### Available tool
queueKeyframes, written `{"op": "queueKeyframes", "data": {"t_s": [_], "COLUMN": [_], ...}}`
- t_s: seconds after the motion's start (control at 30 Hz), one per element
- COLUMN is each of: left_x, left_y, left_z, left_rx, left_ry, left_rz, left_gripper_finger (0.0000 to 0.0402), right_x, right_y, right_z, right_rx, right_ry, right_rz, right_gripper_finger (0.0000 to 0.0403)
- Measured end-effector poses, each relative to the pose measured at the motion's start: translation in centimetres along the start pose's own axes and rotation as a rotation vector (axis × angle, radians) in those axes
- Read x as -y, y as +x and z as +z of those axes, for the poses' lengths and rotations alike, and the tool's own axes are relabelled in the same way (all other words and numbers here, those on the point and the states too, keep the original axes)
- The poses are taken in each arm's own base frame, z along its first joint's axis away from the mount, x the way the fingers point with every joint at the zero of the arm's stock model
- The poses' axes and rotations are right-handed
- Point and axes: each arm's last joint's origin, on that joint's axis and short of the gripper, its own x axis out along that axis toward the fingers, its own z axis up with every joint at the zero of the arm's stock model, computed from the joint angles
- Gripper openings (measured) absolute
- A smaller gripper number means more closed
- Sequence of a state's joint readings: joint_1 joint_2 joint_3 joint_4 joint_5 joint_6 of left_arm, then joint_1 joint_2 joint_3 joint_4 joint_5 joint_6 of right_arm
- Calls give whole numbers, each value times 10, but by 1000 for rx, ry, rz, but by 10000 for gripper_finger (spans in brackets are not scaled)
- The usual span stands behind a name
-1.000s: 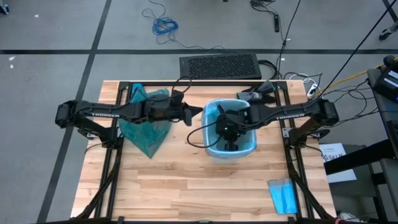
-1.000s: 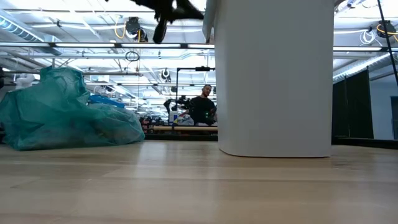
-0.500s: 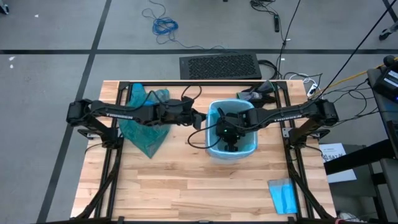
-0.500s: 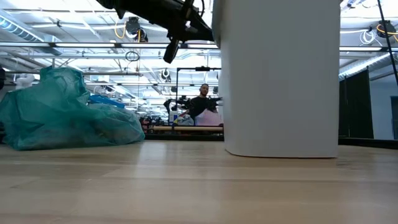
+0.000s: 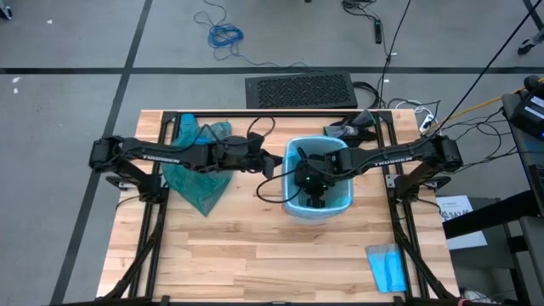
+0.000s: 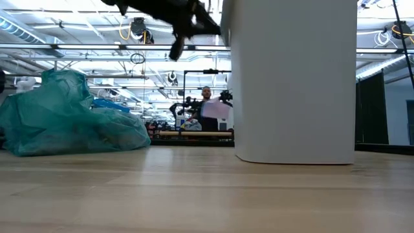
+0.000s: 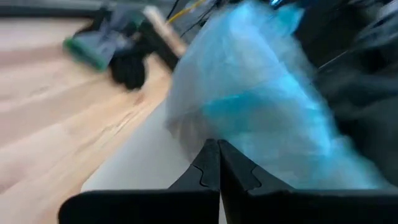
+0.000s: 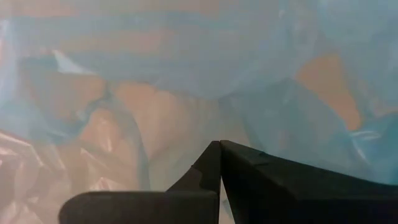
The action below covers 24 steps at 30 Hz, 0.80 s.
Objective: Place trash/remove bag and relplace
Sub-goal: Insert the new blue trash bag into the trash bin
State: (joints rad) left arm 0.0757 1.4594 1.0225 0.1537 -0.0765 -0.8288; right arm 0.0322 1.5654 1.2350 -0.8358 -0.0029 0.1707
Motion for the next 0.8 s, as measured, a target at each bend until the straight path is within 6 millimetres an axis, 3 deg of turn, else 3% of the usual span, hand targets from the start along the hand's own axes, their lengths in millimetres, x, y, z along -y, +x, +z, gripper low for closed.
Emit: {"op": "queueKeyframes", "data": {"t_s": [0.13,0.27,0.4,0.53,0.8], "left_x": [17,29,34,39,92], "left_y": [-23,-44,-63,-69,-69], "left_z": [8,0,-15,-40,-63], "left_rx": [41,46,45,6,165], "left_ry": [25,70,55,26,63], "left_rz": [-55,9,146,242,-78], "left_gripper_finger": [0,0,0,0,0], "right_x": [0,0,0,0,0], "right_y": [0,0,0,0,0], "right_z": [-1,0,0,0,1], "right_rx": [-6,-5,-3,1,12], "right_ry": [0,0,-3,-3,-7], "right_rz": [-1,0,0,4,6], "right_gripper_finger": [0,0,0,0,0]}}
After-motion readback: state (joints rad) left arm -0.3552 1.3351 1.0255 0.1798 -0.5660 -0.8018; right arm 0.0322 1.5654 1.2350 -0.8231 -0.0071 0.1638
